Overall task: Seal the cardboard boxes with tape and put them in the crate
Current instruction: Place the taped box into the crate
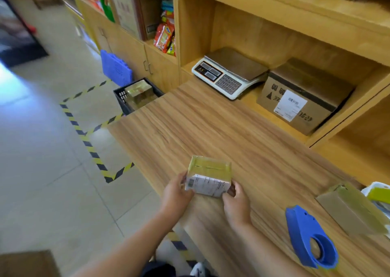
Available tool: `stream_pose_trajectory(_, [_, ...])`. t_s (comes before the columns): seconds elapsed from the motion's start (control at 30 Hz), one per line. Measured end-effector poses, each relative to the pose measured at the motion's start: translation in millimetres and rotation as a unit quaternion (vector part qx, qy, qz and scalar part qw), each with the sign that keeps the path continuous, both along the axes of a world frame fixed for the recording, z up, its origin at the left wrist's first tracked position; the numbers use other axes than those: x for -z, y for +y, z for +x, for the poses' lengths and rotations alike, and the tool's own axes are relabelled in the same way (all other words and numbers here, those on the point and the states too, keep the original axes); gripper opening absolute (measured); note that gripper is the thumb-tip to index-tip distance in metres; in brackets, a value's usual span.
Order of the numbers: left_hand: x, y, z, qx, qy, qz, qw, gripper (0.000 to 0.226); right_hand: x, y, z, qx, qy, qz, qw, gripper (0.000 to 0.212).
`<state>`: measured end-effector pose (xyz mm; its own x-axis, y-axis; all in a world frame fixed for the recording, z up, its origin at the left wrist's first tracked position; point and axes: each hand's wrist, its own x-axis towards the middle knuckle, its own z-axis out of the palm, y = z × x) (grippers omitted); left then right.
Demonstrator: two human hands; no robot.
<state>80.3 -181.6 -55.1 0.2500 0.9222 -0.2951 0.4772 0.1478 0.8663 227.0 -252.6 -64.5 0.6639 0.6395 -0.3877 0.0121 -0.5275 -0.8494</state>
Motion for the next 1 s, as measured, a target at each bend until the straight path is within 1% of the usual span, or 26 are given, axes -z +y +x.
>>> stream_pose_trajectory(0.07, [-9.9,11.0,-21.1,-0.043,-0.033,0.002,0.999,0.047,-4.6,20.1,-17.7,-0.017,0.012,0.022,1.000,0.042])
stream_pose_trajectory(0.13, [-16.8,24.0,-45.4,-0.074,-0.062,-0.004,0.995,0.045,-9.2,42.1,-38.6,-0.039,0.019,0.045,0.998,0.035])
stream_pose_trajectory(0.2, [-22.3,39.0,-73.3,-0.103,-0.081,0.006,0.991,0.047,-14.6,65.3,-63.4,-0.067,0.023,0.057,0.996,0.029])
stream_pose_trajectory(0.33, [-29.8,75.6,-140.0,-0.157,-0.108,0.039,0.981,0.047,-19.9,115.9,-122.4,-0.129,0.026,0.062,0.989,0.030])
stream_pose_trajectory(0.4, [-26.3,98.0,-180.9,-0.173,-0.104,0.047,0.978,0.043,-21.7,146.4,-157.5,-0.161,0.020,0.067,0.984,0.031])
stream_pose_trajectory(0.53, [-19.5,153.0,-267.3,-0.200,-0.077,0.052,0.975,0.043,-26.8,212.0,-238.5,-0.221,0.020,0.066,0.973,0.032])
stream_pose_trajectory(0.63, [-20.4,199.0,-324.5,-0.225,-0.074,0.066,0.969,0.044,-27.4,262.5,-297.6,-0.246,0.014,0.070,0.967,0.033])
stream_pose_trajectory(0.73, [-24.5,241.2,-372.4,-0.229,-0.078,0.054,0.969,0.045,-27.9,307.1,-347.7,-0.261,0.012,0.069,0.963,0.037])
stream_pose_trajectory(0.83, [-23.4,276.1,-405.4,-0.226,-0.063,0.046,0.971,0.042,-27.5,342.3,-381.1,-0.278,-0.005,0.043,0.960,0.041])
stream_pose_trajectory(1.0, [-8.8,340.0,-424.3,-0.216,-0.087,0.024,0.972,0.039,-21.4,405.3,-398.5,-0.286,-0.006,0.031,0.958,0.041])
